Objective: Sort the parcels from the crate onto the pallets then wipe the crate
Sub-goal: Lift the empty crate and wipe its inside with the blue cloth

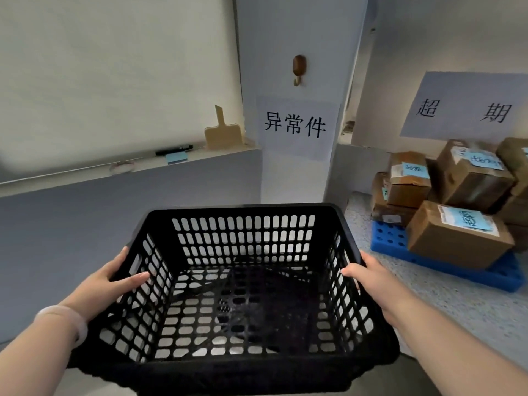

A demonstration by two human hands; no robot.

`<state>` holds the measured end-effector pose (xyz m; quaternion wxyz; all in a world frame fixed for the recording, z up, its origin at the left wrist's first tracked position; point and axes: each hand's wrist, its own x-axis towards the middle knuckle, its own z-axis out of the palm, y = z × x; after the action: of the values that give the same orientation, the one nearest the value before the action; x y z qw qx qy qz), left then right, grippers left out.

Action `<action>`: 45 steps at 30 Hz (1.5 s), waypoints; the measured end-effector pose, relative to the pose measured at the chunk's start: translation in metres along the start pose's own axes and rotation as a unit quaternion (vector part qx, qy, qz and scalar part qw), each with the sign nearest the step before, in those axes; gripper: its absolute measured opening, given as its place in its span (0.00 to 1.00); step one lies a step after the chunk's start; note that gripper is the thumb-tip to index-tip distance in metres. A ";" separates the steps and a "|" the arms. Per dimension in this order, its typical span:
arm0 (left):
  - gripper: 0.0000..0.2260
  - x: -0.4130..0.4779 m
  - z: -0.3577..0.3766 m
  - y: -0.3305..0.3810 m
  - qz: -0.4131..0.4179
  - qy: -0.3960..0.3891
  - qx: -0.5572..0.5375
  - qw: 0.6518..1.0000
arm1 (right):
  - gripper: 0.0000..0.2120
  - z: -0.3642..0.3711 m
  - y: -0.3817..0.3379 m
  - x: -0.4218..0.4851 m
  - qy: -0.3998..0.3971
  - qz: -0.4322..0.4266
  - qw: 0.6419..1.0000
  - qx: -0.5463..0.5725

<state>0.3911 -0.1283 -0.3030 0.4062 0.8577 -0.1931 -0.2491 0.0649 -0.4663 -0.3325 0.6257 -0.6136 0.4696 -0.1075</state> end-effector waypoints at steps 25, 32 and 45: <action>0.35 0.321 -0.003 -0.021 -0.017 -0.187 0.020 0.982 | 0.25 0.121 -0.014 0.180 0.168 0.172 0.969 0.050; 0.30 0.375 0.058 -0.035 -0.043 -0.207 0.028 0.977 | 0.49 0.124 0.035 0.229 0.204 0.221 0.940 0.163; 0.23 0.438 0.174 -0.083 -0.125 -0.149 -0.021 0.981 | 0.45 0.099 0.106 0.343 0.248 0.282 0.905 0.203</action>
<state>0.6510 -0.4169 -0.5825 0.3562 0.8198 -0.1373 -0.4269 0.2729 -0.6197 -0.6004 0.6043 -0.2692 0.7308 -0.1680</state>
